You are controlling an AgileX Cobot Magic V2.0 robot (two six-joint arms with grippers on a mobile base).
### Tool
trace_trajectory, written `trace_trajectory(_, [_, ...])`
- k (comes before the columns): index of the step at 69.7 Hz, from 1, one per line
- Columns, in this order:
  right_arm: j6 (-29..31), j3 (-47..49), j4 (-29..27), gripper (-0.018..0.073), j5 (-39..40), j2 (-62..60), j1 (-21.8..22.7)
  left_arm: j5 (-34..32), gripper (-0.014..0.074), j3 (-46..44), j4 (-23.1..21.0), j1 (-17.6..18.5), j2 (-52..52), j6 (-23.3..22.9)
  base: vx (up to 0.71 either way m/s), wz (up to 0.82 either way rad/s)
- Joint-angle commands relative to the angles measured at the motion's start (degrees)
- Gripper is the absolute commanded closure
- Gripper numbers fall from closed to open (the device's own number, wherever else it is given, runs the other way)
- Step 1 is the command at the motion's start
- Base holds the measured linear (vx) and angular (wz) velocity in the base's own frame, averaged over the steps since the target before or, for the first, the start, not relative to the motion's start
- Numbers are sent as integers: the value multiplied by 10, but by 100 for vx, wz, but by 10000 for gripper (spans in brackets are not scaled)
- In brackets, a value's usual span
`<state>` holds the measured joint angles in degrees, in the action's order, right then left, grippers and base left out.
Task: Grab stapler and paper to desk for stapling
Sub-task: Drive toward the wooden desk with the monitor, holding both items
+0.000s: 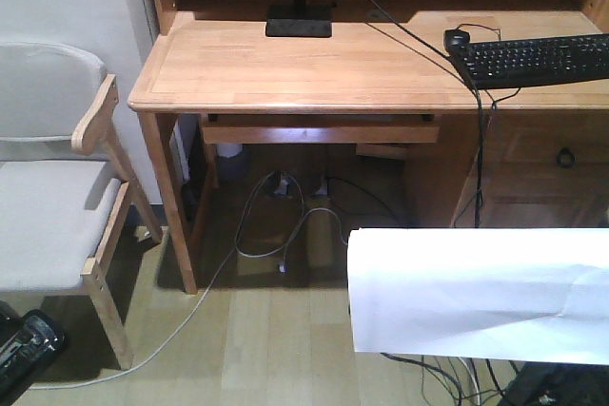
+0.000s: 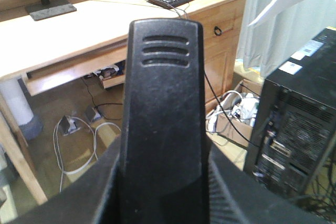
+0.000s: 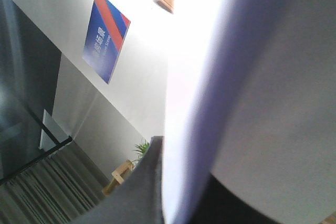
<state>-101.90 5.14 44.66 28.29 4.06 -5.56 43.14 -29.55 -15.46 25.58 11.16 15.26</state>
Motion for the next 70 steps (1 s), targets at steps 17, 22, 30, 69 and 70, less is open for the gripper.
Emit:
trace_trajectory(17, [1, 17, -8, 564, 25, 7, -2, -62, 603, -16, -14, 3, 5, -1, 18, -5])
trace_trajectory(22, [1, 17, -8, 564, 25, 7, -2, -62, 603, -16, -14, 3, 5, -1, 18, -5])
trace_trajectory(30, [1, 17, -8, 564, 25, 7, -2, -62, 603, -16, -14, 3, 5, -1, 18, -5])
trace_trajectory(69, [1, 17, -8, 564, 25, 7, -2, -62, 603, -16, -14, 3, 5, -1, 18, -5])
trace_trajectory(70, [1, 17, -8, 564, 25, 7, -2, -62, 603, -16, -14, 3, 5, -1, 17, -2])
